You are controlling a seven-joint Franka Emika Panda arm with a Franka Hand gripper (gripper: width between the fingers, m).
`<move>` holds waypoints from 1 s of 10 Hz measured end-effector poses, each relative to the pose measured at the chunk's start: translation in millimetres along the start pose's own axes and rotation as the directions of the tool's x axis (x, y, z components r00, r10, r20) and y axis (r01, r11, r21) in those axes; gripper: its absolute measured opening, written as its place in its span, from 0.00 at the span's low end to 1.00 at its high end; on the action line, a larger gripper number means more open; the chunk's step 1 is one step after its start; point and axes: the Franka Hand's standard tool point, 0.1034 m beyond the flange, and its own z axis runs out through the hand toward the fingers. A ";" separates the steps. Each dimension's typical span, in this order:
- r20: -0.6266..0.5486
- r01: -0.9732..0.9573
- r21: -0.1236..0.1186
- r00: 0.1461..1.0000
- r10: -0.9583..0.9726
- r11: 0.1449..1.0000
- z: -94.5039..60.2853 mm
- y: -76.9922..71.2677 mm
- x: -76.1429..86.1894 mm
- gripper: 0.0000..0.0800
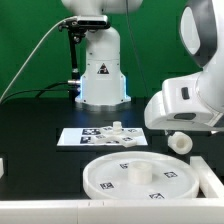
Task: Assemble round table
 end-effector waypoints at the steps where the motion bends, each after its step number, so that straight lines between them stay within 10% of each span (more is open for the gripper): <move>1: -0.002 -0.001 0.001 1.000 0.001 1.000 0.0 0.3 0.7 0.81; 4: 0.000 -0.008 0.003 1.000 0.008 1.000 4.1 -0.5 1.4 0.81; 7: 0.040 -0.051 -0.003 0.998 0.052 0.999 41.8 2.8 -2.3 0.81; 10: 0.034 -0.051 -0.001 0.998 0.051 0.999 39.2 2.6 -1.2 0.81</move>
Offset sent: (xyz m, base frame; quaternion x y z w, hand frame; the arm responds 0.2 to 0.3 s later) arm 0.0000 0.0000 0.0000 0.0000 0.0000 0.0000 1.0000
